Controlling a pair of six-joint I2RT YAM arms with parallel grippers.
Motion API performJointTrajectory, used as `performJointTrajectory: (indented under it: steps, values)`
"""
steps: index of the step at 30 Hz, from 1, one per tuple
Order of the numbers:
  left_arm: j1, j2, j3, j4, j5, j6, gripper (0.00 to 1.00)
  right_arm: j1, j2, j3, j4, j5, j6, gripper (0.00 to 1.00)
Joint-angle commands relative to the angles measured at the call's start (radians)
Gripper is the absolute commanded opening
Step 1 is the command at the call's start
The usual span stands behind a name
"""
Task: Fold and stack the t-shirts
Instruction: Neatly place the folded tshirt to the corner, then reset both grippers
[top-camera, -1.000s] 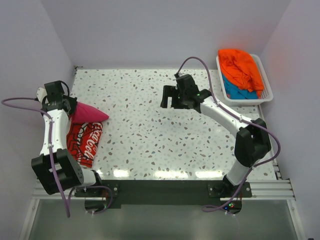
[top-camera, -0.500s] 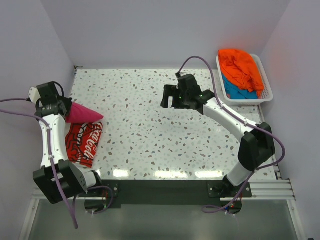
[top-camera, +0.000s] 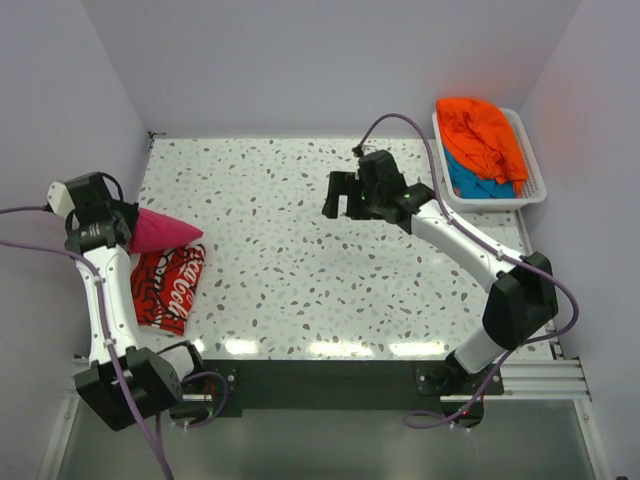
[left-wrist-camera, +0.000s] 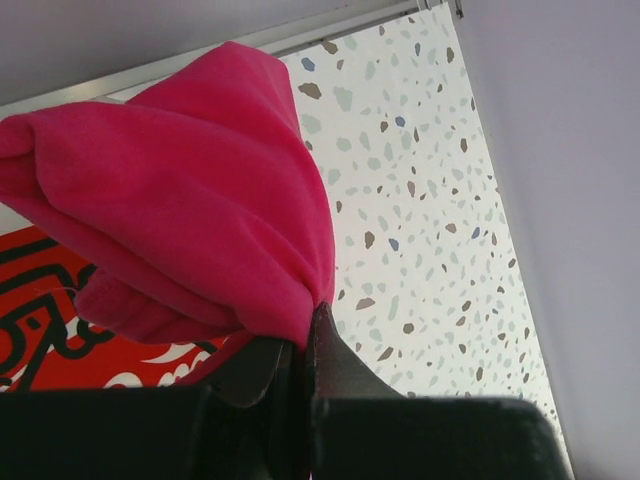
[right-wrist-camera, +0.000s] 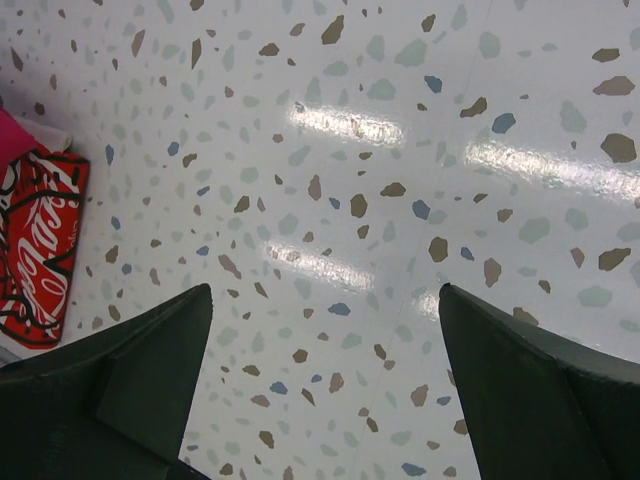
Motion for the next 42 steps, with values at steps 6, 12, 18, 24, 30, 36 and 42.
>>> performJointTrajectory:
  steps: [6,12,18,24,30,36,42]
  values:
    - [0.024,-0.291,-0.326,-0.089,-0.156,-0.032,0.32,0.040,-0.046,-0.011,-0.018,0.014,-0.030,0.99]
    - [0.024,-0.547,-0.469,-0.117,-0.284,-0.064,1.00,0.054,-0.070,-0.057,-0.009,0.012,-0.045,0.99]
    - [0.022,-0.431,-0.394,-0.070,-0.181,-0.020,1.00,0.055,-0.067,-0.066,0.002,0.006,-0.039,0.99]
    - [0.024,-0.423,-0.409,0.007,-0.129,0.011,1.00,0.055,-0.041,-0.072,0.023,0.003,-0.035,0.99]
    - [-0.043,-0.361,-0.384,0.143,-0.007,0.068,1.00,0.054,-0.017,-0.067,0.033,-0.001,-0.036,0.99]
    - [-0.667,-0.143,-0.270,0.248,-0.331,0.033,1.00,0.034,-0.024,-0.070,0.065,-0.003,-0.024,0.99]
    - [-1.023,0.126,-0.168,0.422,-0.341,0.199,1.00,0.023,-0.145,-0.158,0.056,0.126,-0.044,0.99]
